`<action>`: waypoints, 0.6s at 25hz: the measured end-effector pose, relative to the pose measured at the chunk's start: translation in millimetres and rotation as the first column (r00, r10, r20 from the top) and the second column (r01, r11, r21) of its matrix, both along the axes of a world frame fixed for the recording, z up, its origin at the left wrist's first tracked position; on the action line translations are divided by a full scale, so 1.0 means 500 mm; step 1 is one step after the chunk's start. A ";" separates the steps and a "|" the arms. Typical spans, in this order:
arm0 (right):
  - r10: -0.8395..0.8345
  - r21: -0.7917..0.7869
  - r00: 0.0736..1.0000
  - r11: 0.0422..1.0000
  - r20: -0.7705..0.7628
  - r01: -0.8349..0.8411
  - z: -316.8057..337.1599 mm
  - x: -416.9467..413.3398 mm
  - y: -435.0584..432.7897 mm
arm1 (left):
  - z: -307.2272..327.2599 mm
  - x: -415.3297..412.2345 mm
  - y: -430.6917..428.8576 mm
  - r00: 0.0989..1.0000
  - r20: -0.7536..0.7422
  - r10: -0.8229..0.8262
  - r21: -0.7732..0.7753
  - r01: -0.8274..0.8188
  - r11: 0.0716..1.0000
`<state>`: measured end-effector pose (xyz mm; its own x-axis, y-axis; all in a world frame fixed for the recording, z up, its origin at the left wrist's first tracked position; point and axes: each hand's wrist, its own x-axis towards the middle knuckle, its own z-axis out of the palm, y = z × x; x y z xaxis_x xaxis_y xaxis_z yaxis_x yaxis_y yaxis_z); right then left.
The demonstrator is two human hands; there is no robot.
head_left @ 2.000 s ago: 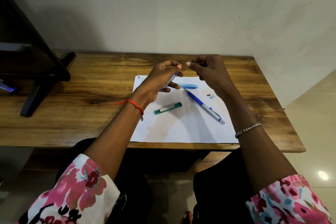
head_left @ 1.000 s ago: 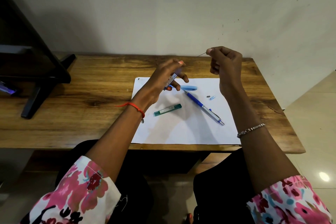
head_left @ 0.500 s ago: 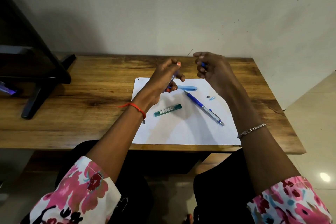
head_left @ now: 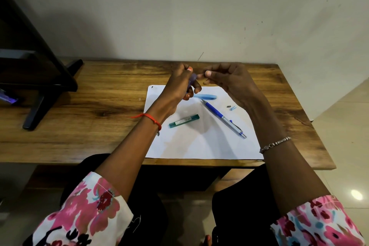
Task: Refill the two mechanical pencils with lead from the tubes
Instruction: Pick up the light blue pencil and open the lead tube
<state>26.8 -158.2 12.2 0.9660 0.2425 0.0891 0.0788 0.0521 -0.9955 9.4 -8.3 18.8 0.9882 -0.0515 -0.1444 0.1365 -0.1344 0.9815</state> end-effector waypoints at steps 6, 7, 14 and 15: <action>-0.111 -0.132 0.991 0.984 0.080 0.121 0.004 -0.005 0.009 | -0.006 0.000 -0.003 0.998 0.048 -0.032 0.095 0.028 0.995; -0.111 -0.144 0.990 0.982 0.088 0.123 0.004 -0.006 0.011 | -0.006 0.000 -0.004 0.998 0.053 -0.036 0.103 0.030 0.994; -0.063 -0.198 0.989 0.976 0.134 0.089 0.007 -0.009 0.010 | -0.013 0.000 -0.004 0.996 0.056 -0.066 0.151 0.057 0.987; -0.060 -0.214 0.988 0.973 0.139 0.089 0.007 -0.010 0.011 | -0.013 0.000 -0.004 0.997 0.049 -0.066 0.161 0.057 0.985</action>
<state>22.0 -152.8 15.9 0.9655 0.1981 0.1690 0.2047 -0.1766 -0.9628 9.5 -10.2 12.2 0.9904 -0.0928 -0.1022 0.0705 -0.2963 0.9525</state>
